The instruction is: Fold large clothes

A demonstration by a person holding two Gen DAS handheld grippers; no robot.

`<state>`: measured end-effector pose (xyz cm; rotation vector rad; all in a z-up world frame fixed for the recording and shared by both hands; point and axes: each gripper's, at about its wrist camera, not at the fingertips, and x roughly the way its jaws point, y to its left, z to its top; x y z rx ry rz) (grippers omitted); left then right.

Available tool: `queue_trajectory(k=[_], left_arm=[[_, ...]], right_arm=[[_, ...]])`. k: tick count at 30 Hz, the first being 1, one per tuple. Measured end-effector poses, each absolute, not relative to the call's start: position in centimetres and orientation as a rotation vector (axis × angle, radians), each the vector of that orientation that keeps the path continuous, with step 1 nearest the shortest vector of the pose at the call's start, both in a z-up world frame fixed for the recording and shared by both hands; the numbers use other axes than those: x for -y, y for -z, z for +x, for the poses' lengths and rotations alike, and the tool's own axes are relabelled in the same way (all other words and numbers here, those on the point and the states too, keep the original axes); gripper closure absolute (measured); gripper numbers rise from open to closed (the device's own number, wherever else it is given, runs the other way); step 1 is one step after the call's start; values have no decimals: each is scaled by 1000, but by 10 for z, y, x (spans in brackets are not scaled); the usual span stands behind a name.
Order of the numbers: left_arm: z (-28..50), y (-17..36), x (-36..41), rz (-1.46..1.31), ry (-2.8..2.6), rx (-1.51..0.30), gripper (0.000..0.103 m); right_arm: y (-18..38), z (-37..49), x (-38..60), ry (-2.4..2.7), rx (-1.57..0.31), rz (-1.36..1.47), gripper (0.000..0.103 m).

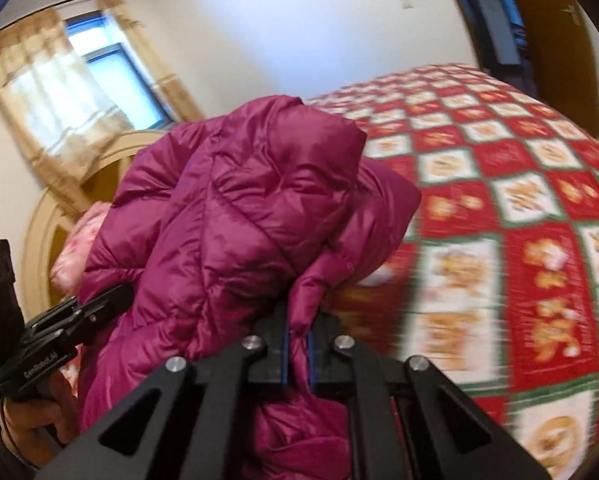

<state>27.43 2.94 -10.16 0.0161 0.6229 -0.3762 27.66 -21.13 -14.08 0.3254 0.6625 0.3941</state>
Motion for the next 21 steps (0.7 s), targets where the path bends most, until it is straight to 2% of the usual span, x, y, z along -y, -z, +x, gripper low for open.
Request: queue_trajectory(k=[9,16,21], left_arm=[[251,111,-131,-19,208,-638,82],[248,135,-165,-39,150,-669,81],[252,157,-174,-44,86,-727,58]], right_arm=[[143,286,103,-574,-686,235,93],[165,290,73,-581,-738,191,93],[180,288,65,-565,-773,177,93]])
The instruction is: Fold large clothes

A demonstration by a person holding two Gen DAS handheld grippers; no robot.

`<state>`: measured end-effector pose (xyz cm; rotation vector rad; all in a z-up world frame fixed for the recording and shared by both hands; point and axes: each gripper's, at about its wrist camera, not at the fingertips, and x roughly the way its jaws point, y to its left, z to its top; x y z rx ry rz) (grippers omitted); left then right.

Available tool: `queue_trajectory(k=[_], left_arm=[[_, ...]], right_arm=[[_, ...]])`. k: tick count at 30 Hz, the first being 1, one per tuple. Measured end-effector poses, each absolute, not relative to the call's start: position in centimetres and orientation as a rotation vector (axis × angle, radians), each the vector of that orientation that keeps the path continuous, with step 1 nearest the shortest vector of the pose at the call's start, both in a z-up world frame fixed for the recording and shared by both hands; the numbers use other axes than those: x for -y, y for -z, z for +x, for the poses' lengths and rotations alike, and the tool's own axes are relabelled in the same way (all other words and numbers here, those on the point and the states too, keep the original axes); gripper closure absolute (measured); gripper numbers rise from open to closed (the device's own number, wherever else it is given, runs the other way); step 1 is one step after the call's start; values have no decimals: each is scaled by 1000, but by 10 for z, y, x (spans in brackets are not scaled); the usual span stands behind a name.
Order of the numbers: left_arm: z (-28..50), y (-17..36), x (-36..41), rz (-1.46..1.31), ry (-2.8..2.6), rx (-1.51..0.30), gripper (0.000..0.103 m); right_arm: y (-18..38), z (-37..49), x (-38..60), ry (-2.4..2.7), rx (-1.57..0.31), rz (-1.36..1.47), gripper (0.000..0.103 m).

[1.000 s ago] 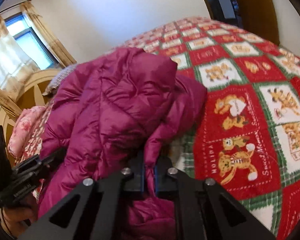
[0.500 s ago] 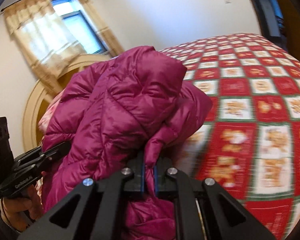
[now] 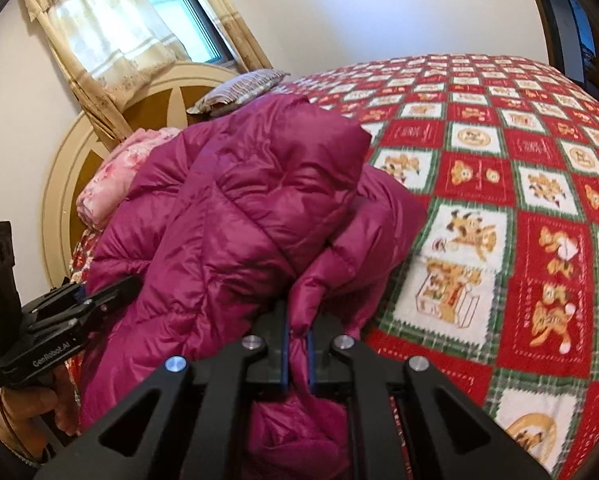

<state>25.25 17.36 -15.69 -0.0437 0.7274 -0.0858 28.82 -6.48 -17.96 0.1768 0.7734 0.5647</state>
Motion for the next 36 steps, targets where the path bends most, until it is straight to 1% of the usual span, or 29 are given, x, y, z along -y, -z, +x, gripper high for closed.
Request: queue_trajectory(k=[2,4,6,11,15,25,28,31,33,36], left_arm=[[253,163,-175,-51,58,-739,51],[253,168,-179,-65,42,-738,48],[253,171,-181,-75,22,-738,40],[252,175,-183,-58,-22,-729,30],[252,177,-187,-78,-29,-732,28],[246,182,-188,-89,-36,-722,24],[244,183,-189,-95,-39,-718,22],[244,185,-192,-105,-53,-717,17],[244,187,-193,-114,-57,-716,14],[244,190,-195,-124,-63,-716,12]], right_arm=[[183,288,62,-558,-782,170,93],[185,289,60,-553,-789,162,92],[186,289,59,-546,-792,152,91],[188,290,56,-526,-795,133,89],[191,290,55,-513,-800,132,89],[198,291,54,-487,-814,122,86],[200,290,55,-474,-818,123,83],[203,290,56,-456,-817,126,80],[204,289,56,-448,-815,122,80],[205,286,53,-435,-806,103,80]])
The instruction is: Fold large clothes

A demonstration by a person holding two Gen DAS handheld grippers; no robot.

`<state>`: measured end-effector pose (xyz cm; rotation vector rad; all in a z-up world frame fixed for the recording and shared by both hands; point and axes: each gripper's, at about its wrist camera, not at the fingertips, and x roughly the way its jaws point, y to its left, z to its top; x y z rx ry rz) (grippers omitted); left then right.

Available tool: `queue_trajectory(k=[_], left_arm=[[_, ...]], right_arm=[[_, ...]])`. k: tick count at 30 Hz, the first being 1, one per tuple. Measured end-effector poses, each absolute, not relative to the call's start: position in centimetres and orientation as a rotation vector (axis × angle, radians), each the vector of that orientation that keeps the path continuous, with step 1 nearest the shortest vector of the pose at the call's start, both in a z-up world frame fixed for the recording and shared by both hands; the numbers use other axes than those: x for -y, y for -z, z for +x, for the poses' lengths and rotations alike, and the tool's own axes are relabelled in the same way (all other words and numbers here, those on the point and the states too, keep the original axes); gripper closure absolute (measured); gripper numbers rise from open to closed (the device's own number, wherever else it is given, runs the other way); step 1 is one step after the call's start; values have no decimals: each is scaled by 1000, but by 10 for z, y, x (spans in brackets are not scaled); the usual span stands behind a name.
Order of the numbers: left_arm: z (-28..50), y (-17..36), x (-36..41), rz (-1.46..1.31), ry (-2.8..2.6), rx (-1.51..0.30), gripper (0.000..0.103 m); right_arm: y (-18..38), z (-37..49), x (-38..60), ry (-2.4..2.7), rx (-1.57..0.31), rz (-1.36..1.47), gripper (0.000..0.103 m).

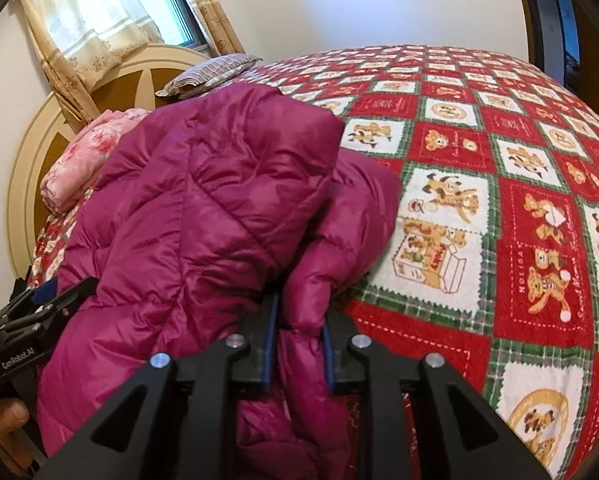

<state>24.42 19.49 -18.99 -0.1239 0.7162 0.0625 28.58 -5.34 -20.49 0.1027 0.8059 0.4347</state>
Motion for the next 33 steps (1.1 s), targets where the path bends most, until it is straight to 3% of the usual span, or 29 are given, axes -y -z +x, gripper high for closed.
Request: queue_trajectory(k=[33], left_arm=[[240,204,-203,-209,-70,-677,7]], right_arm=[[211,284,38,-341,-803,18,75]])
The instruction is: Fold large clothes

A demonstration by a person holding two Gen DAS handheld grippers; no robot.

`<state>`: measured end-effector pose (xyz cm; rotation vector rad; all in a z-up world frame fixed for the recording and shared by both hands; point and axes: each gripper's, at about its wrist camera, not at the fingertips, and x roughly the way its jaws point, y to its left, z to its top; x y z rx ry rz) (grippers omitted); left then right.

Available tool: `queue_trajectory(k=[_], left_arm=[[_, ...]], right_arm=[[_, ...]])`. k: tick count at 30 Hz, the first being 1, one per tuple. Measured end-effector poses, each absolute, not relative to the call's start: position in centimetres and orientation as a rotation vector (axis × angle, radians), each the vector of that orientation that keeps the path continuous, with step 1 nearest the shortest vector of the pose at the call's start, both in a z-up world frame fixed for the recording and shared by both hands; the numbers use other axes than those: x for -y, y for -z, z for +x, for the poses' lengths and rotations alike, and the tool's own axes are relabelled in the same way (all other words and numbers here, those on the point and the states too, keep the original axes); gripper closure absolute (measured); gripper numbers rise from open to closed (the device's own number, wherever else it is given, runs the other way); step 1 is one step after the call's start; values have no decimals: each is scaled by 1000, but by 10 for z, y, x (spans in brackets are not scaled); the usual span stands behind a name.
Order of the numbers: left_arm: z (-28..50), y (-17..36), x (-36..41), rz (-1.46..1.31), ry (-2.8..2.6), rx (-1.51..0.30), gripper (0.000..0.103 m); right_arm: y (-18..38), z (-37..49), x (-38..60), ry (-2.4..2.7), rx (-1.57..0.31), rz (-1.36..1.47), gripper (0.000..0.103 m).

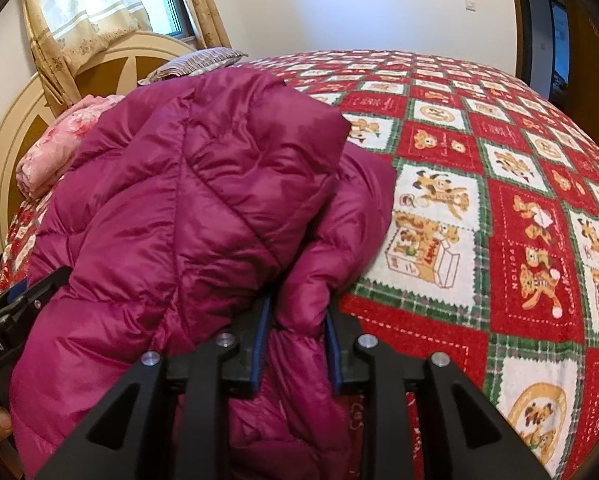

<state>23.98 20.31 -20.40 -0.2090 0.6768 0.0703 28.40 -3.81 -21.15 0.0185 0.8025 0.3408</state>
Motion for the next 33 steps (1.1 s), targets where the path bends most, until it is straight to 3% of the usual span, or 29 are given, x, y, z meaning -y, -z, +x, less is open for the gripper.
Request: queue_trajectory(k=[8,12,13,22,33], left_arm=[[230,181,-196,-141,-108,-691,7],[195,136,-191,-105,-144,-587,7],[188,128,-191,-107,-149,-567,7],[114,60,-183,-133,-136,-427,7],[95,44,-174,-115,-93,-381,7]], right_arm=[[198,279,42,-318,-800,-2,74],[164,252,52,-270,-729,-21,44],[152,241,55,-261,-693,-23,42],[72,159,47,-306,-496,-29,35],[51,135,45,-314,-428,-48,35]])
